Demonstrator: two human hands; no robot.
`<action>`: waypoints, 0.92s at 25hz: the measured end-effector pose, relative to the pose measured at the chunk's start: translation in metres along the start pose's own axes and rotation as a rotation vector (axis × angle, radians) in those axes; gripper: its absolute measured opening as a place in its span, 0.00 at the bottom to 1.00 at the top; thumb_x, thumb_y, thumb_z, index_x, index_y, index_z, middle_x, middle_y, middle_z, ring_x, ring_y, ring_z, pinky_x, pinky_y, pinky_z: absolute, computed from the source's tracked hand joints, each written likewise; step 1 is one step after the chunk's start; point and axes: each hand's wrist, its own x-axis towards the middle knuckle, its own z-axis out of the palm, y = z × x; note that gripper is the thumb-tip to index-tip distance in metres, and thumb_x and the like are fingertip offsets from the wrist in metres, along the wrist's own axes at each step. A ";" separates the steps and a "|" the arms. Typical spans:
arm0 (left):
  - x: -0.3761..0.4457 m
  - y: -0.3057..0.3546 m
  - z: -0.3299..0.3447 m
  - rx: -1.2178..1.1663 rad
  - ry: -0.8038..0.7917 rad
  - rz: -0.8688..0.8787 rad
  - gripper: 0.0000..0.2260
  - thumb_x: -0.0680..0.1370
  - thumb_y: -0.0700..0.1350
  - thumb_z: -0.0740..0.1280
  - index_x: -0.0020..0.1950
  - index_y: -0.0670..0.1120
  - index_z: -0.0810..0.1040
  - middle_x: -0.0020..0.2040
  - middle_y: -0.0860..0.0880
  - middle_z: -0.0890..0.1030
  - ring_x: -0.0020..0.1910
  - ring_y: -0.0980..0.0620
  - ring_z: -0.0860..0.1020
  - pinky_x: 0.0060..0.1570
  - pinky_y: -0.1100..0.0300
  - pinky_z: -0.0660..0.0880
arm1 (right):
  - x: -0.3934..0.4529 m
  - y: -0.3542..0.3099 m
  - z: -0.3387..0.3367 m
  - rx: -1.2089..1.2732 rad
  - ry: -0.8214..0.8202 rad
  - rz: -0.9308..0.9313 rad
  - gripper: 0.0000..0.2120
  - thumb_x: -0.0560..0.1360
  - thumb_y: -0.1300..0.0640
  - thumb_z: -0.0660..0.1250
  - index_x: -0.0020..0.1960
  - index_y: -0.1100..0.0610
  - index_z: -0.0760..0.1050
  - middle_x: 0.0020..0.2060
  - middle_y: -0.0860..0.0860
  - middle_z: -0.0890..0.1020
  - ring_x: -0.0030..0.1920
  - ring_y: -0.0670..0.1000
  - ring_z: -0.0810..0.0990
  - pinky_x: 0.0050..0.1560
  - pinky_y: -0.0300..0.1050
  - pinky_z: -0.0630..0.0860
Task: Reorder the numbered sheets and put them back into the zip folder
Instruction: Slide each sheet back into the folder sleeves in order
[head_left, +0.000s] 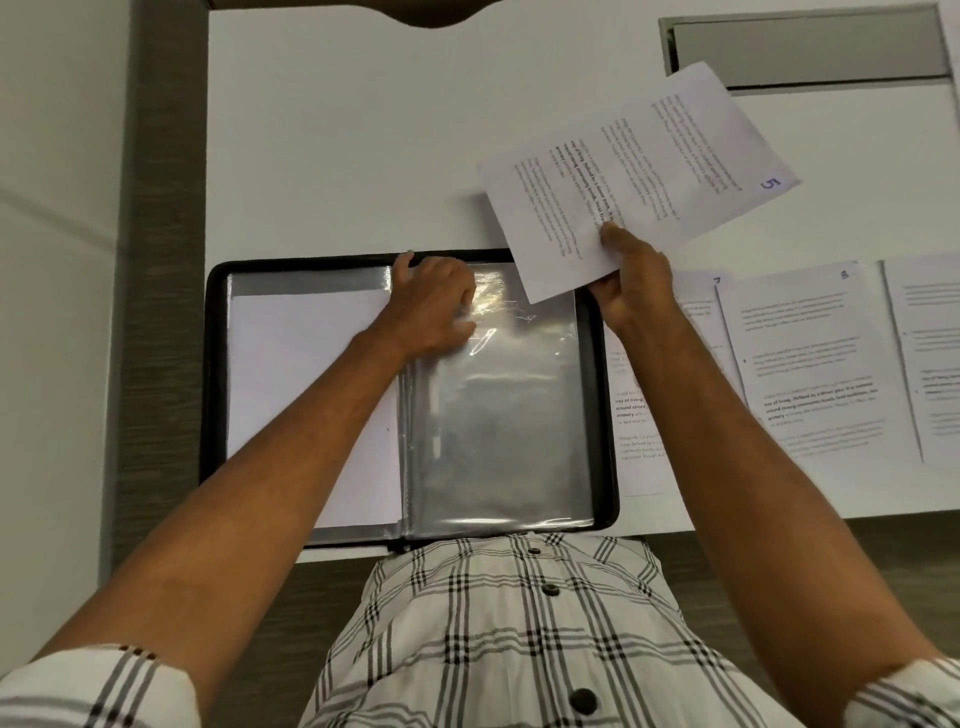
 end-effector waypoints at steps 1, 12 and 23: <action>0.003 0.000 -0.003 -0.027 -0.005 0.011 0.17 0.70 0.57 0.72 0.53 0.52 0.72 0.54 0.55 0.74 0.61 0.50 0.73 0.74 0.41 0.52 | 0.003 -0.001 0.005 0.006 -0.008 0.000 0.21 0.76 0.67 0.74 0.69 0.64 0.76 0.58 0.61 0.86 0.56 0.61 0.87 0.51 0.58 0.86; 0.022 -0.002 -0.008 -0.137 0.206 -0.081 0.03 0.77 0.47 0.70 0.44 0.54 0.80 0.46 0.55 0.80 0.50 0.53 0.76 0.56 0.54 0.55 | 0.036 -0.014 0.039 -0.025 -0.029 -0.053 0.22 0.77 0.67 0.74 0.69 0.65 0.76 0.58 0.62 0.86 0.56 0.62 0.87 0.55 0.67 0.83; 0.024 0.002 0.002 -0.111 0.267 -0.067 0.06 0.83 0.48 0.62 0.47 0.51 0.77 0.35 0.54 0.80 0.37 0.50 0.75 0.53 0.52 0.62 | 0.041 -0.001 0.068 -0.188 -0.155 -0.042 0.12 0.78 0.66 0.74 0.60 0.59 0.80 0.54 0.58 0.87 0.52 0.58 0.88 0.52 0.60 0.85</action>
